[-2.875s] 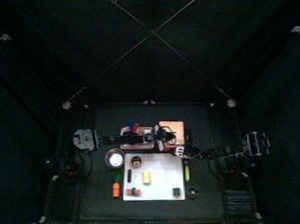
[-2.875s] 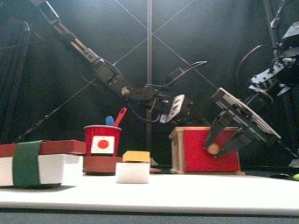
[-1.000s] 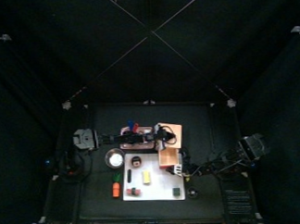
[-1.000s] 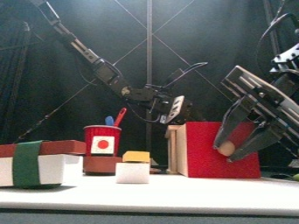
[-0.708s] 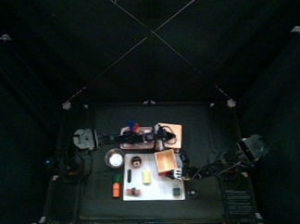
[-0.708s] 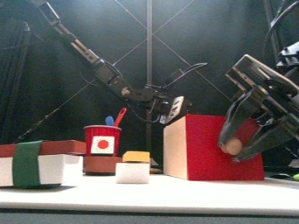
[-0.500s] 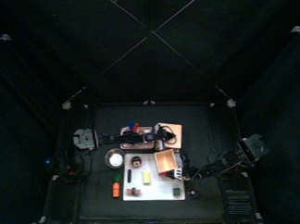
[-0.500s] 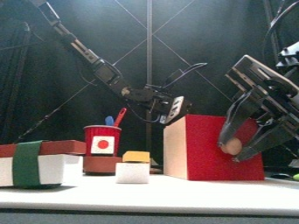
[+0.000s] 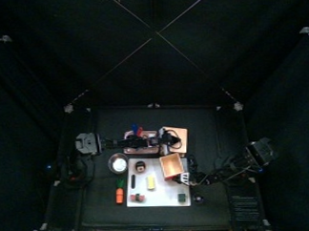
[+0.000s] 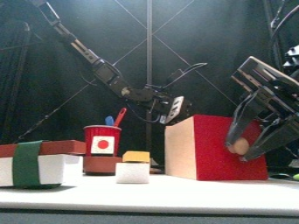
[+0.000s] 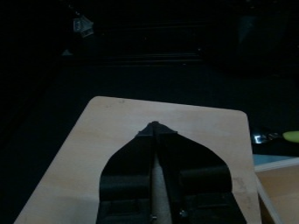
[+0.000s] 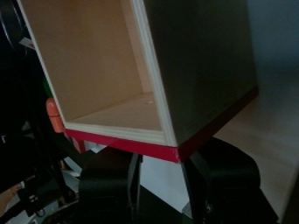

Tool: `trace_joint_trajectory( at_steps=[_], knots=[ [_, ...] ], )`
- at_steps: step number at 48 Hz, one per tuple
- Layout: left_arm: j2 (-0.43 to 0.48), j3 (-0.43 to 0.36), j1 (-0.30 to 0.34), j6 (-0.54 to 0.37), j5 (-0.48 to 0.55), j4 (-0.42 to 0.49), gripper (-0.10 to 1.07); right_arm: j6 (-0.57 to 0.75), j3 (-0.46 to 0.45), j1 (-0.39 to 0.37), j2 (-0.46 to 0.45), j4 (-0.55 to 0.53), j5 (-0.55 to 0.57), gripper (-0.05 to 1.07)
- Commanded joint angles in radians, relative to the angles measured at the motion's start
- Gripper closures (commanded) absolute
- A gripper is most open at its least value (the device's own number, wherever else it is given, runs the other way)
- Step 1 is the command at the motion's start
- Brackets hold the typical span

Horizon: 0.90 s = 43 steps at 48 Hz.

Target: Open the drawer

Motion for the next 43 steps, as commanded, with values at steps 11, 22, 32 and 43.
trace_joint_trajectory(
  at_steps=[11,22,32,43],
  knots=[
    [-0.017,0.009,0.011,0.002,0.017,0.009,0.50,-0.003,-0.025,-0.003,0.005,0.000,-0.009,0.35],
    [-0.035,0.011,0.011,0.002,0.017,0.009,0.50,-0.003,-0.032,-0.003,0.005,-0.012,-0.023,0.10],
    [-0.054,0.009,0.009,0.002,0.017,0.012,0.50,-0.003,-0.048,0.000,-0.003,-0.032,-0.021,0.03],
    [-0.094,0.009,0.011,0.002,0.018,0.017,0.50,-0.003,-0.044,0.015,-0.044,-0.071,-0.020,0.03]
  ],
)
